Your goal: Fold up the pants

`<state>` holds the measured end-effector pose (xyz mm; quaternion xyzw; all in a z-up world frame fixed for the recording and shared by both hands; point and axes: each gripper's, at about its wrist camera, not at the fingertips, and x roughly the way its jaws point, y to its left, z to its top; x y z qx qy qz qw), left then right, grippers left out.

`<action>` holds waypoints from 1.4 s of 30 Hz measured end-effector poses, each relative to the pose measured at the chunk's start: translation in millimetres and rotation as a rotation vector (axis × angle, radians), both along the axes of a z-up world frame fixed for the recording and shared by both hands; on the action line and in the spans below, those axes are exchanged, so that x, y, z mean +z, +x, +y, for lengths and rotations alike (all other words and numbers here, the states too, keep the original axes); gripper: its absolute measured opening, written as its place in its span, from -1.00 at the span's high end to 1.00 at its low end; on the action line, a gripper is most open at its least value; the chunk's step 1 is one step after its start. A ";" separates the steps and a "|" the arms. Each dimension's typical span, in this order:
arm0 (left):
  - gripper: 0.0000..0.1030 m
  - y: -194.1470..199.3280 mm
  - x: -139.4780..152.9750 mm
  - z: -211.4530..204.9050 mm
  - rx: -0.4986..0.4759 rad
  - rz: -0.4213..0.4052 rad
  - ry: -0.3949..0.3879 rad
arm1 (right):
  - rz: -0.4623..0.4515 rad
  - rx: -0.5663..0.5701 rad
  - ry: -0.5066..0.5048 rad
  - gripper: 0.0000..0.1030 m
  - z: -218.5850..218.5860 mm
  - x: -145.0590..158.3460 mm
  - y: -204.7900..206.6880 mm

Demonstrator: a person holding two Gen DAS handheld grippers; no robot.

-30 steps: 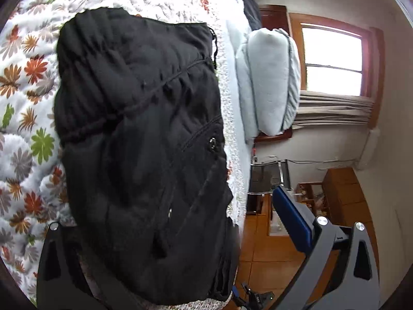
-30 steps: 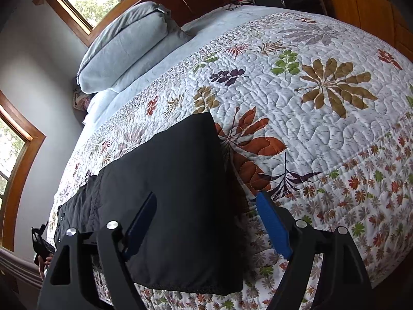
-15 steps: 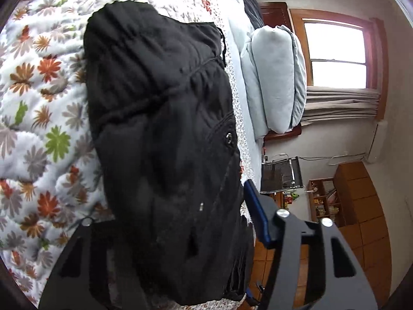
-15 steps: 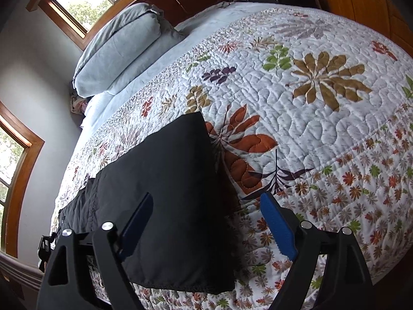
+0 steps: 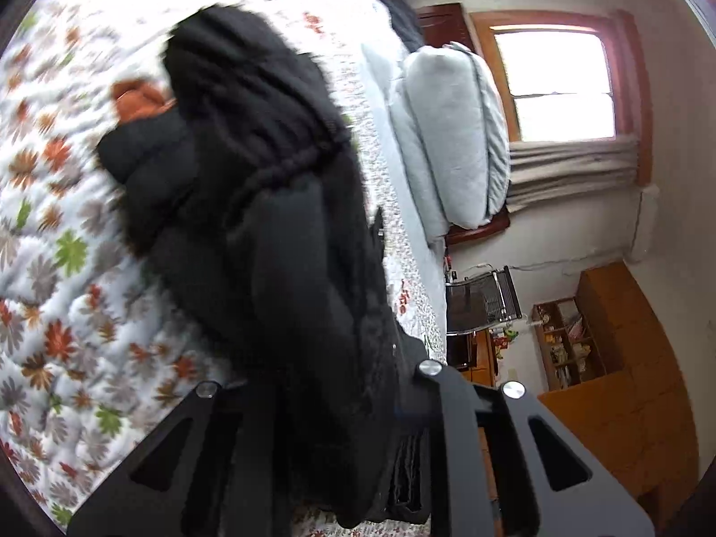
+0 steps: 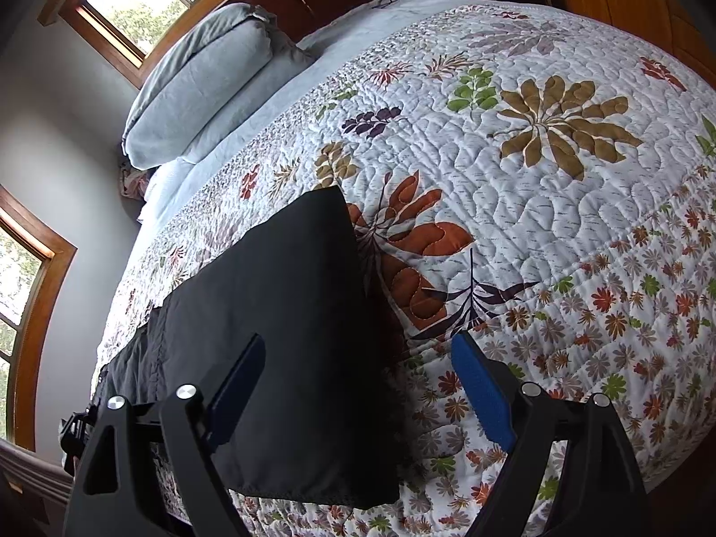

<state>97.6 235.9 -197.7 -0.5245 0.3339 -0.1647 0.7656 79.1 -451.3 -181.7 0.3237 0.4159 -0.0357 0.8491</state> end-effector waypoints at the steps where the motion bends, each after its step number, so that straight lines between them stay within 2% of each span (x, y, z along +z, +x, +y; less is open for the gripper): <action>1: 0.70 -1.0 6.5 -3.6 -0.007 -0.022 0.017 | -0.001 -0.001 0.001 -0.67 -0.1 -0.2 -0.6; 9: 0.60 -7.4 58.8 -41.0 -0.086 -0.166 0.144 | -0.015 -0.016 0.018 -0.67 -6.2 -1.2 -7.6; 14: 0.48 -13.0 81.9 -66.0 -0.135 -0.238 0.155 | -0.028 -0.019 0.020 -0.67 -9.5 0.7 -11.1; 20: 0.45 -23.3 106.1 -99.6 -0.197 -0.316 0.196 | -0.043 -0.025 0.029 -0.67 -14.3 1.0 -14.6; 27: 0.37 -20.8 122.0 -136.3 -0.260 -0.356 0.231 | -0.077 -0.025 0.043 -0.67 -17.5 8.2 -17.4; 31: 0.33 8.9 122.4 -135.9 -0.275 -0.360 0.250 | -0.097 -0.004 0.037 -0.67 -13.7 15.9 -16.2; 36: 0.30 21.2 135.0 -160.5 -0.331 -0.378 0.347 | -0.125 0.039 0.023 -0.67 -4.6 26.5 -9.6; 42: 0.26 29.6 136.5 -201.5 -0.417 -0.386 0.452 | -0.134 0.077 0.041 -0.67 3.3 24.6 -2.3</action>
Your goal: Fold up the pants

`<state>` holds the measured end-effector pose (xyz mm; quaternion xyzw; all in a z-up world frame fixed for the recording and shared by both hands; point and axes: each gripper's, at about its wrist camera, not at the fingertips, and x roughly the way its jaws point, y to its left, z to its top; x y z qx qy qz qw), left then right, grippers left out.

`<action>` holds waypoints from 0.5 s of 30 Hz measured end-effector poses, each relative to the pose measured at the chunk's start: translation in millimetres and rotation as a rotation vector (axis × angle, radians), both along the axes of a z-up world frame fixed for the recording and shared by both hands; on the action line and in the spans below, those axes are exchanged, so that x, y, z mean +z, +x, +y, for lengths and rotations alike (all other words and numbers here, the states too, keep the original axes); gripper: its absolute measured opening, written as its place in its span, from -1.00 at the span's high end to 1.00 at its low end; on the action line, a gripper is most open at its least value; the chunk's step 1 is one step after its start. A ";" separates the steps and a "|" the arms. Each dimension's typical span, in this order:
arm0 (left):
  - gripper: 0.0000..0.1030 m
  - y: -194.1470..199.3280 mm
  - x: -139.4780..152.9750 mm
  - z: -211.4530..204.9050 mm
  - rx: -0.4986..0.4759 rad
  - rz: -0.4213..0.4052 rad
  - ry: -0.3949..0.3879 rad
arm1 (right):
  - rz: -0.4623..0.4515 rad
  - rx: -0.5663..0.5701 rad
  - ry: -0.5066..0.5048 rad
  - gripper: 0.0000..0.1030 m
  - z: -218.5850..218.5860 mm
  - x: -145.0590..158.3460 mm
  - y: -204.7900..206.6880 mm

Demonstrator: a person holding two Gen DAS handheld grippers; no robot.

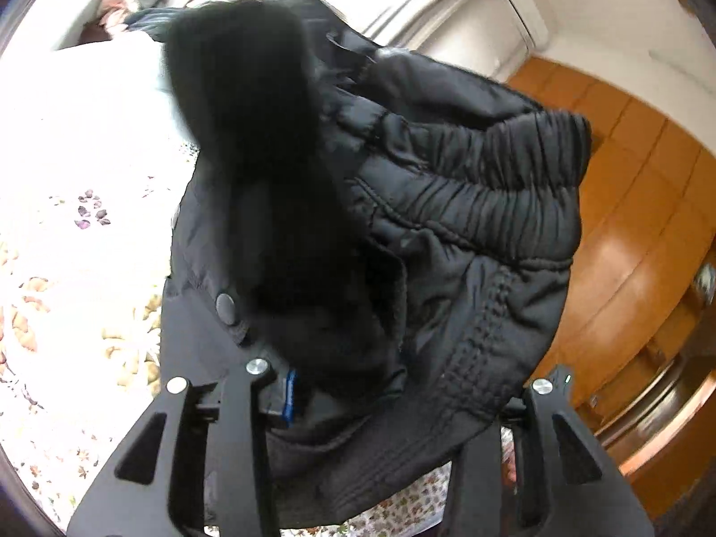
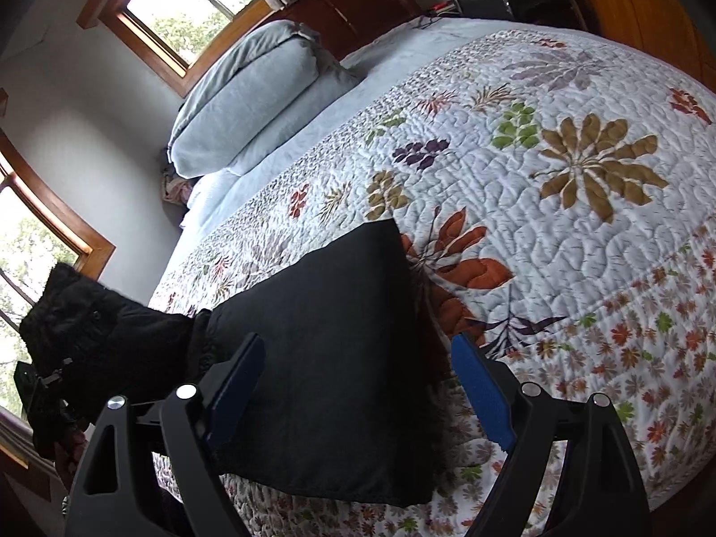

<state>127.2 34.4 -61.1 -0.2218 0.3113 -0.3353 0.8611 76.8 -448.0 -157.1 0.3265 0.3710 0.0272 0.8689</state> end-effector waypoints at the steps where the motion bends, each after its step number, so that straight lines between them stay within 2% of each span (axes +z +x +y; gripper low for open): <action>1: 0.26 2.1 -1.8 -6.7 -0.011 0.002 0.021 | 0.002 0.005 0.002 -0.67 1.5 -1.0 0.7; 8: 0.26 20.9 -24.2 -56.2 -0.107 0.020 0.178 | 0.033 0.032 0.016 -0.67 8.2 -16.6 7.1; 15: 0.23 30.3 -53.0 -103.0 -0.181 0.049 0.323 | 0.010 0.048 0.055 -0.67 6.4 -16.6 6.9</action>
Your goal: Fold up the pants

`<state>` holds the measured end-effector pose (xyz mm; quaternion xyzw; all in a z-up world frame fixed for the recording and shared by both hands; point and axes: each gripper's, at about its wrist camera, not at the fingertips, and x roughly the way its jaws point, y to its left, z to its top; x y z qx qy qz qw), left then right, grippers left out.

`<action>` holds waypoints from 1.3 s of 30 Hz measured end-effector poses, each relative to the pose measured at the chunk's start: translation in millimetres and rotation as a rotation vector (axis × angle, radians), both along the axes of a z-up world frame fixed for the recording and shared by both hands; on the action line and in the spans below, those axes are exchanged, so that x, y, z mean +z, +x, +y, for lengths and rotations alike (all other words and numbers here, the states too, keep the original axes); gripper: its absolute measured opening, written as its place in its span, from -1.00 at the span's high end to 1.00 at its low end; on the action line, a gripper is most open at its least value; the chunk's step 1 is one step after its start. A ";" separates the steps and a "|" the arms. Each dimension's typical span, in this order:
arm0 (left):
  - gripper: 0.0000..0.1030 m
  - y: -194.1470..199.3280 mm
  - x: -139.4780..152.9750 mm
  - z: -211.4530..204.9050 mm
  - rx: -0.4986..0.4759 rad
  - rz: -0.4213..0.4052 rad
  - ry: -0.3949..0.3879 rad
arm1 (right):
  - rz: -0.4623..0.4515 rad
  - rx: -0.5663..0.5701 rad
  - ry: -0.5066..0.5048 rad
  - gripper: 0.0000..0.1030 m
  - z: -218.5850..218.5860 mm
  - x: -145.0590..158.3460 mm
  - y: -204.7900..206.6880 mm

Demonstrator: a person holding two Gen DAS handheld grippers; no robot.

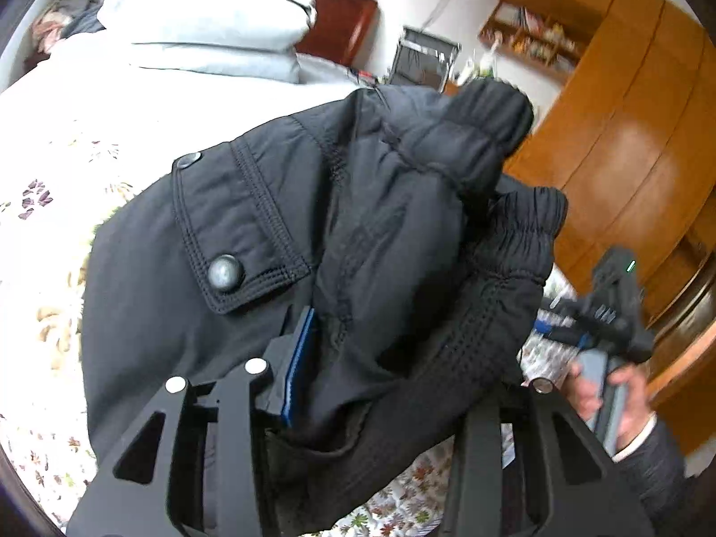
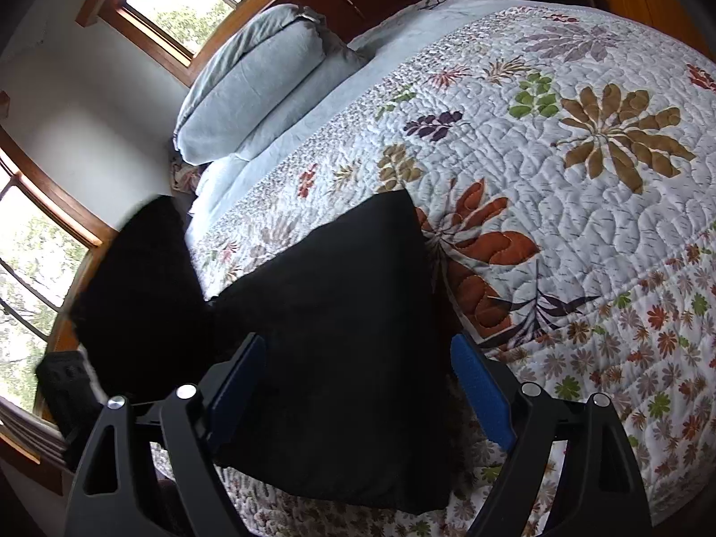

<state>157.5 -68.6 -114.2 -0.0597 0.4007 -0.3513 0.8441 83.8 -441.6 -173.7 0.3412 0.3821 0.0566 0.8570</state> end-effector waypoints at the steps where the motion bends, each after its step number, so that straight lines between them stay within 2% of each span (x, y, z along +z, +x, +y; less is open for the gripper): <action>1: 0.21 1.3 -2.8 -3.7 -0.009 -0.004 0.021 | -0.004 0.008 0.005 -0.67 0.4 1.2 0.8; 5: 0.18 -0.3 -7.5 -21.0 -0.029 -0.022 0.067 | -0.010 0.031 0.011 -0.67 2.8 5.8 7.4; 8: 0.16 -4.0 -4.4 -29.9 -0.036 -0.030 0.087 | -0.012 0.049 0.076 -0.70 3.6 5.7 14.7; 11: 0.12 -21.4 -8.7 -55.0 -0.045 -0.034 0.097 | 0.000 0.076 0.180 -0.80 4.3 5.1 24.4; 13: 0.09 -30.9 -15.7 -56.7 -0.048 -0.032 0.096 | -0.002 0.103 0.277 -0.81 5.7 5.2 33.1; 15: 0.05 -36.4 -16.0 -60.7 -0.053 -0.034 0.101 | -0.001 0.121 0.378 -0.94 7.1 4.3 43.2; 17: -0.04 -41.7 -15.2 -60.8 -0.057 -0.034 0.108 | 0.023 0.141 0.511 -0.94 9.3 -0.5 58.5; 18: -0.15 -41.7 -16.0 -62.4 -0.059 -0.030 0.112 | 0.046 0.146 0.560 -0.94 10.9 -3.2 66.2; 19: -0.42 -42.4 -17.9 -65.4 -0.060 -0.021 0.117 | 0.081 0.154 0.603 -0.94 14.7 -6.4 76.5; 20: -0.57 -42.4 -19.0 -66.7 -0.063 -0.006 0.117 | 0.111 0.163 0.624 -0.94 19.1 -7.9 85.2; 22: -0.67 -44.8 -21.2 -68.1 -0.064 0.003 0.111 | 0.169 0.186 0.628 -0.94 30.7 -9.4 102.3; 24: -0.72 -47.6 -23.0 -71.2 -0.073 -0.015 0.130 | 0.217 0.214 0.571 -0.94 45.6 -7.2 117.8; 31: -0.75 -51.9 -22.2 -67.8 -0.075 -0.004 0.132 | 0.239 0.288 0.431 -0.93 84.6 1.3 138.5; 37: -0.75 -56.8 -14.6 -54.9 -0.061 0.029 0.108 | 0.226 0.321 0.395 -0.56 102.2 -1.8 133.5; 39: -0.77 -60.4 -9.3 -46.7 -0.047 0.034 0.092 | 0.224 0.323 0.394 -0.33 101.7 -3.8 129.3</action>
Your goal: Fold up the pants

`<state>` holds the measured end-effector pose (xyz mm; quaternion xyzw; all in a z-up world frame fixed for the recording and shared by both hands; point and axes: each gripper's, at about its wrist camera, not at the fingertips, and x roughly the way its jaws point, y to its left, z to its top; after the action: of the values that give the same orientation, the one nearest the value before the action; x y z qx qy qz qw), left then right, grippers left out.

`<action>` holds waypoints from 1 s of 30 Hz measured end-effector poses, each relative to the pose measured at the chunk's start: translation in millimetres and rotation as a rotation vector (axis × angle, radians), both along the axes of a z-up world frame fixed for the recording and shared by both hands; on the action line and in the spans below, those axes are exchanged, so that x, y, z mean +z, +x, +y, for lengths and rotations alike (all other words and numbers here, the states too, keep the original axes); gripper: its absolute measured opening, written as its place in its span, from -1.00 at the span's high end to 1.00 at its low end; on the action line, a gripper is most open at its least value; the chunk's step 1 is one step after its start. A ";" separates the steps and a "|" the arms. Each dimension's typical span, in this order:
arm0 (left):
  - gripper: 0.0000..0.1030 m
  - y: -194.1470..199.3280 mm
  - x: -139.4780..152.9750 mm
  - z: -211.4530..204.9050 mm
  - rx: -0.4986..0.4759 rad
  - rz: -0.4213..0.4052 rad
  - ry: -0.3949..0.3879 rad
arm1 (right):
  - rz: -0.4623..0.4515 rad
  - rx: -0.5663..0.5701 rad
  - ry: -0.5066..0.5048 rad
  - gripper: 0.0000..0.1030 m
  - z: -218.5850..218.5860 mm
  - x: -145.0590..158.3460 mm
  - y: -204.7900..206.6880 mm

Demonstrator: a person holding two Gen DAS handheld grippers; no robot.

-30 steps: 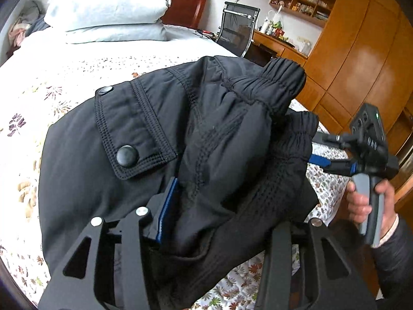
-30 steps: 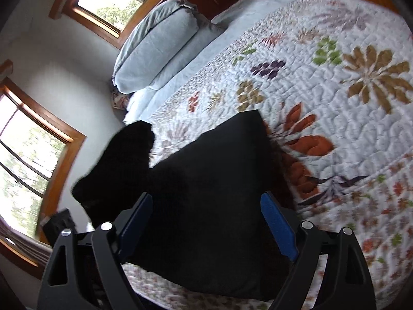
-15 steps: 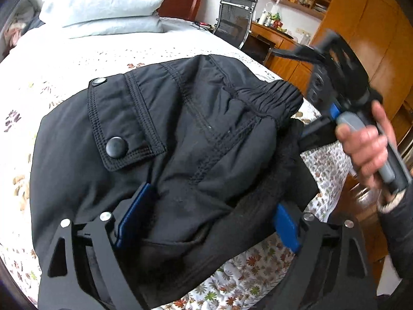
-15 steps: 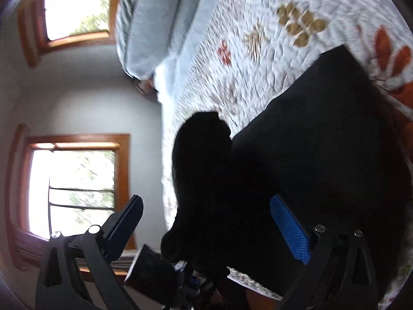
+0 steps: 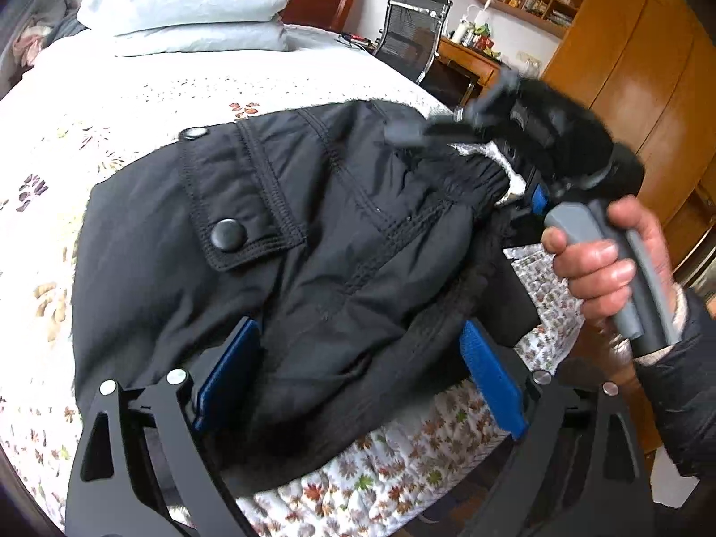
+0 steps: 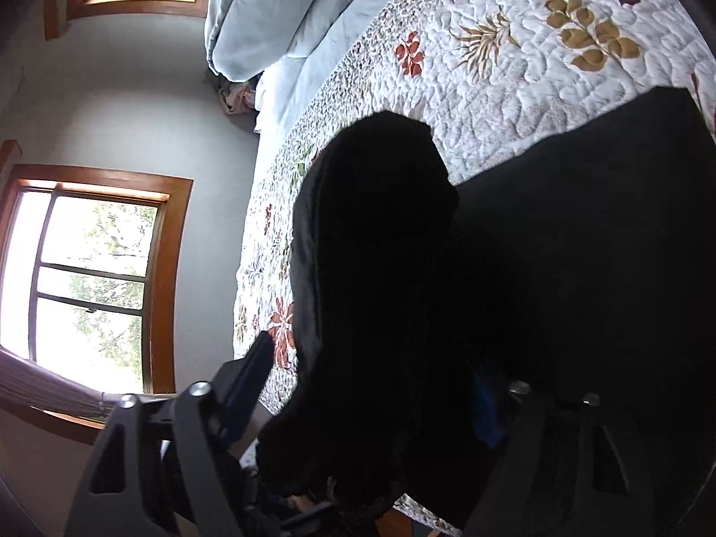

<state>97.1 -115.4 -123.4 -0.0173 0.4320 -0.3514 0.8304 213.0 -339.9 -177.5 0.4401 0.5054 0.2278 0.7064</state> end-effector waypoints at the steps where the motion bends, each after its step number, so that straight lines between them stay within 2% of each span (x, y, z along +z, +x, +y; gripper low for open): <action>1: -0.78 -1.1 3.1 6.1 0.019 0.004 -0.011 | -0.004 0.006 0.007 -0.23 0.4 -1.4 -2.2; 3: -0.79 -2.0 8.3 21.9 0.050 0.026 -0.052 | -0.005 0.009 -0.032 0.16 1.5 -2.7 -4.9; 6: -0.82 -2.3 14.5 53.0 0.141 0.033 -0.075 | -0.020 0.017 -0.038 0.38 -0.5 -2.5 -7.7; 9: -0.84 -1.2 15.5 82.8 0.237 0.027 -0.056 | -0.039 0.023 -0.046 0.49 0.9 2.0 -10.4; 15: -0.85 4.7 4.7 134.8 0.422 0.088 -0.030 | -0.111 0.051 -0.044 0.58 9.6 27.9 -14.8; 18: -0.85 6.8 3.7 146.0 0.454 0.109 -0.041 | -0.135 0.058 -0.029 0.58 12.6 40.9 -14.0; 21: -0.85 11.1 4.2 146.5 0.457 0.119 -0.041 | -0.166 0.070 -0.039 0.59 14.9 54.7 -15.1; 30: -0.85 20.6 -2.5 122.3 0.412 0.126 0.049 | -0.222 0.043 -0.016 0.59 -10.3 85.4 -27.3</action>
<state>117.7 6.9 -126.0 -0.1070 0.4789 -0.1616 0.8562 185.7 -350.2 -92.1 0.3956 0.4351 0.2865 0.7564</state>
